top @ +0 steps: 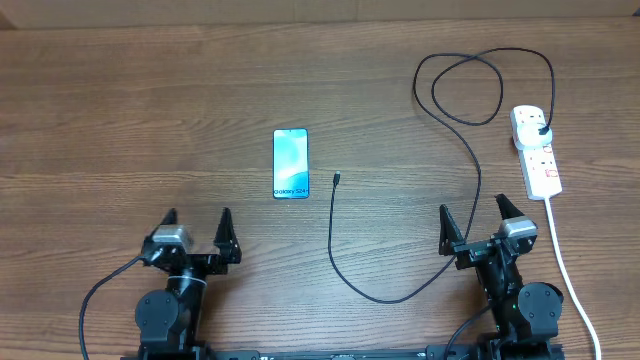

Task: Plug charger to phone and switch on socket
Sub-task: 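Move the left gripper forward over the phone on the table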

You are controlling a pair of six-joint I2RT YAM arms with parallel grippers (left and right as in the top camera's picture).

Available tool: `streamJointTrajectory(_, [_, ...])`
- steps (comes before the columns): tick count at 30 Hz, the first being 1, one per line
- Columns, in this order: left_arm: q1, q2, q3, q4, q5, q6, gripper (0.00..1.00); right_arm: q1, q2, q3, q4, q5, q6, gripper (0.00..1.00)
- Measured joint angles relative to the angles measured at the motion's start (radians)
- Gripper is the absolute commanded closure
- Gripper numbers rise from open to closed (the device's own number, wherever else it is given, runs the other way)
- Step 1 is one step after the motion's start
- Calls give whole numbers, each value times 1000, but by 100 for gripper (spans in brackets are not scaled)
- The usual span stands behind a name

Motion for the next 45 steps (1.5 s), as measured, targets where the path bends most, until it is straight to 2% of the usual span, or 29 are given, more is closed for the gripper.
streamJointTrajectory(3, [0,0,0,12,80,-205,0,0,0,0,0,0,0,0])
streamJointTrajectory(4, [0,0,0,14,111,-317,0,0,0,0,0,0,0,0])
streamJointTrajectory(5, [0,0,0,14,120,-353,0,0,0,0,0,0,0,0])
streamJointTrajectory(7, [0,0,-1,23,145,-510,0,0,0,0,0,0,1,0])
streamJointTrajectory(10, [0,0,-3,94,179,-625,0,0,0,0,0,0,0,0])
streamJointTrajectory(13, [0,0,-3,190,199,-669,0,0,0,0,0,0,0,0])
streamJointTrajectory(16, [0,0,-1,246,199,-634,0,0,0,0,0,0,1,0])
streamJointTrajectory(21, [0,0,53,208,134,-505,0,0,0,0,0,0,0,0])
streamJointTrajectory(25, [0,5,170,140,69,-409,0,0,0,0,0,0,0,0])
streamJointTrajectory(30, [0,135,389,11,34,-289,0,0,0,0,0,0,0,0])
streamJointTrajectory(36, [0,468,743,-295,26,-235,0,0,0,0,-1,0,0,0])
streamJointTrajectory(40, [0,743,1077,-647,29,-201,0,0,0,0,1,0,0,0])
streamJointTrajectory(45, [0,1006,1371,-871,118,-162,0,0,0,0,0,0,0,0])
